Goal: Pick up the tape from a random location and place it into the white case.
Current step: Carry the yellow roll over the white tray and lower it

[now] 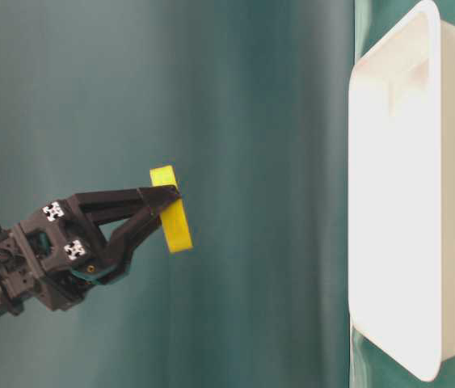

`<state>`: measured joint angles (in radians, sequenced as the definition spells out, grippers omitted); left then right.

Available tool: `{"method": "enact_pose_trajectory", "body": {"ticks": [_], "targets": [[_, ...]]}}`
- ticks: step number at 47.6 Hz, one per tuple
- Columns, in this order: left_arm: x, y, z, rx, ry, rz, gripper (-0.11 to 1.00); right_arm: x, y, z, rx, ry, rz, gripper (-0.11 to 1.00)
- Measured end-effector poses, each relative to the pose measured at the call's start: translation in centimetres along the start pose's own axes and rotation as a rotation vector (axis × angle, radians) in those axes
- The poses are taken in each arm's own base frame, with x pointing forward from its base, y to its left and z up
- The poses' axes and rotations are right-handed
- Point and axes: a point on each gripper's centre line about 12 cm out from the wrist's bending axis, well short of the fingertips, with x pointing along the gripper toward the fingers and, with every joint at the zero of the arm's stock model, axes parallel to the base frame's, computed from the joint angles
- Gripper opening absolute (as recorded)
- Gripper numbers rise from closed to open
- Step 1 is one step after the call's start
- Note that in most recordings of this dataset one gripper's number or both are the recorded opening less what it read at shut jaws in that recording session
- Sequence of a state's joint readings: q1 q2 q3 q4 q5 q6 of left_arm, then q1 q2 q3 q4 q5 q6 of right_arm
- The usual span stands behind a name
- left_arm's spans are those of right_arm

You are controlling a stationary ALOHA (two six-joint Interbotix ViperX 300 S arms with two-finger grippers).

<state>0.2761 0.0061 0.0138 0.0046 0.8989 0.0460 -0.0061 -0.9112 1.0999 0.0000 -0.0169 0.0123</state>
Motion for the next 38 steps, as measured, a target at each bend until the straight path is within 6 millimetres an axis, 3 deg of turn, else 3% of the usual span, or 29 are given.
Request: {"method": "enact_pose_trajectory", "body": {"ticks": [12, 26, 38], "targets": [[3.0, 0.2, -2.5, -0.006, -0.006, 0.005, 0.26, 0.1, 0.0, -0.1, 0.000, 0.005, 0.000, 0.92], [10.7, 1.9, -7.7, -0.042, 0.048, 0.028, 0.26, 0.2, 0.0, -0.2, 0.000, 0.012, 0.000, 0.92], [15.7, 1.8, -9.8, -0.041, 0.058, 0.025, 0.26, 0.3, 0.0, -0.3, 0.000, 0.018, 0.000, 0.92]]}}
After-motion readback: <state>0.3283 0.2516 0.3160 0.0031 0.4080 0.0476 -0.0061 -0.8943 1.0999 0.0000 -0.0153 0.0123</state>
